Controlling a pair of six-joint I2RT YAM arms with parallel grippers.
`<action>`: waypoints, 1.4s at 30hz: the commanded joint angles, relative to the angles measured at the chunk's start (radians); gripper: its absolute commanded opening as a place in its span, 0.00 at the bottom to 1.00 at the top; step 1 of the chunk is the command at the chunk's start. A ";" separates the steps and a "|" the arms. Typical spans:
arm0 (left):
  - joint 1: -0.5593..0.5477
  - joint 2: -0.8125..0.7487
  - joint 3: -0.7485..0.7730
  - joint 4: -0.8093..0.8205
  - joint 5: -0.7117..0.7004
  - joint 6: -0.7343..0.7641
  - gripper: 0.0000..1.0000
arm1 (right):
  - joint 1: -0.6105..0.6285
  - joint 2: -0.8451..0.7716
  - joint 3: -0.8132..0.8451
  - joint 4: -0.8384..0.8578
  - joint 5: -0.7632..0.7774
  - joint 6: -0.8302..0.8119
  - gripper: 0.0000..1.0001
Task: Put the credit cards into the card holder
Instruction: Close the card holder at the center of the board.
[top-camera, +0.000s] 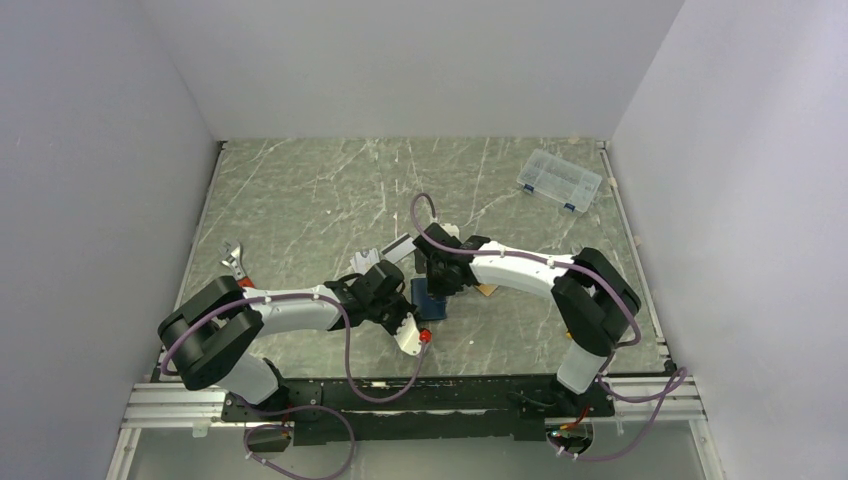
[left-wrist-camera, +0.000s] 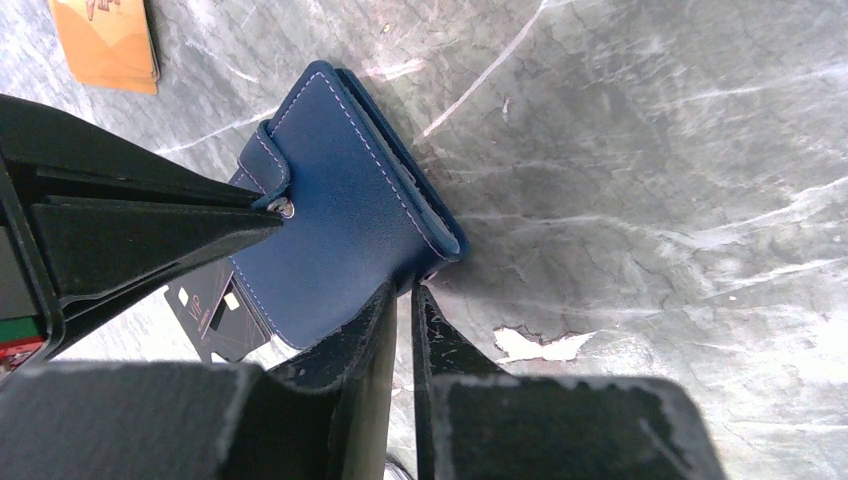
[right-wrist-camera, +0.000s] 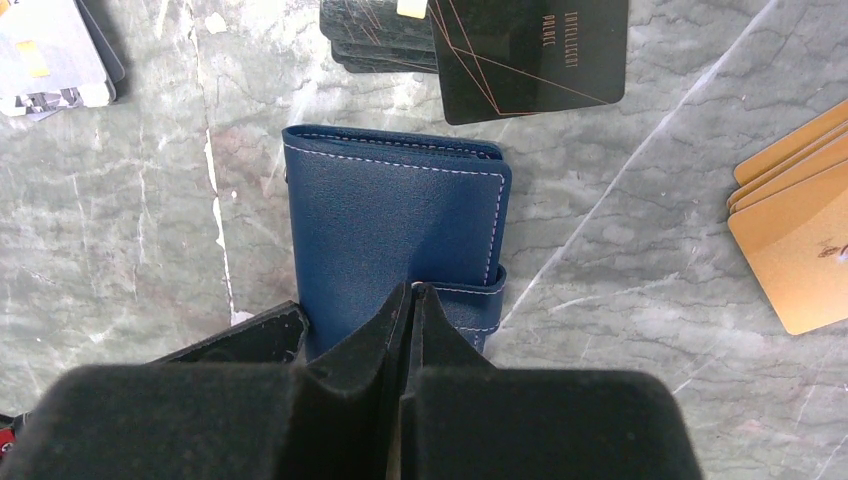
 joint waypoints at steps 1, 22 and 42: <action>-0.005 0.018 0.020 -0.045 0.016 0.003 0.16 | 0.001 0.045 0.020 0.006 0.048 -0.017 0.00; -0.001 0.021 0.028 -0.047 0.002 -0.020 0.10 | 0.033 0.011 -0.087 0.019 0.098 0.033 0.00; 0.021 0.017 0.045 -0.054 0.019 -0.038 0.09 | 0.033 -0.068 0.080 -0.119 0.132 -0.022 0.41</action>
